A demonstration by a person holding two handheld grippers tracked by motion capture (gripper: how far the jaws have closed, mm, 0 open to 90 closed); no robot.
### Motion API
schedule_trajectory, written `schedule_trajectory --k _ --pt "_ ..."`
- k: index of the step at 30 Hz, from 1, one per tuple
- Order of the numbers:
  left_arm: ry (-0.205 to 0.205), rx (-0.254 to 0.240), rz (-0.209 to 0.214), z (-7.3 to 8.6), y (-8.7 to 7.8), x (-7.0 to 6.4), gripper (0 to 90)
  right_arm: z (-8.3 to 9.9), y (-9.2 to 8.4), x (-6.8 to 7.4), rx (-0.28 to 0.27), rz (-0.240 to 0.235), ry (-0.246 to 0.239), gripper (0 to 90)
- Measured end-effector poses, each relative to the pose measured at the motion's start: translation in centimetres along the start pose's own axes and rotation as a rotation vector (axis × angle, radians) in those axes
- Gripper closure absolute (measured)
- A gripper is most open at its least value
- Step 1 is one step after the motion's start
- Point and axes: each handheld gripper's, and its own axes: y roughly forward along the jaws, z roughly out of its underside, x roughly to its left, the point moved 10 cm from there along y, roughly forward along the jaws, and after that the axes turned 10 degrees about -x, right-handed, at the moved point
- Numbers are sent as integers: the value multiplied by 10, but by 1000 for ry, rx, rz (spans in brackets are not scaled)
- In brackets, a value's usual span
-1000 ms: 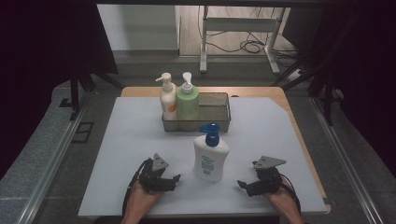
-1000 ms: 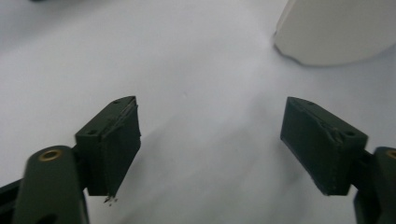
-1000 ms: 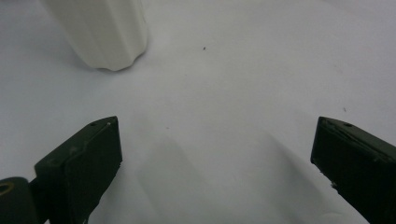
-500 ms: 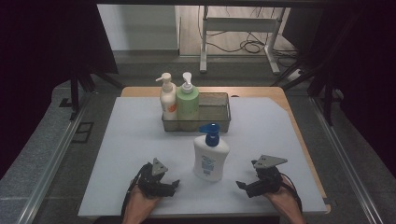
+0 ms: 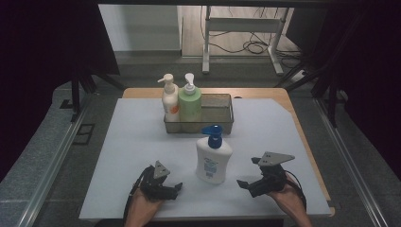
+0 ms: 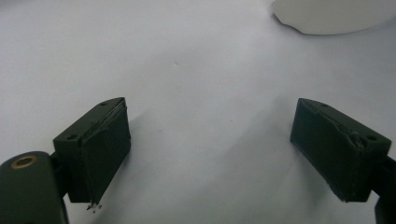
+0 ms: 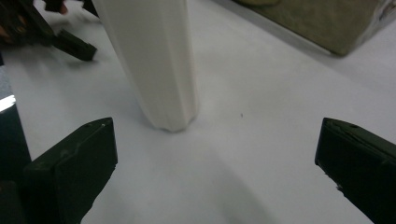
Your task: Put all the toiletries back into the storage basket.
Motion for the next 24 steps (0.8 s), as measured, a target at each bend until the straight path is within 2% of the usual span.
schedule_trajectory --k 6,13,24 --pt "-2 -2 0 0 0 0 115 -15 4 5 -15 -29 -17 0" --pt "-6 -7 -1 0 0 0 115 -28 10 8 -23 -49 -15 0" --pt "-3 -9 -4 0 0 -1 116 -50 22 20 -37 -99 -13 0"
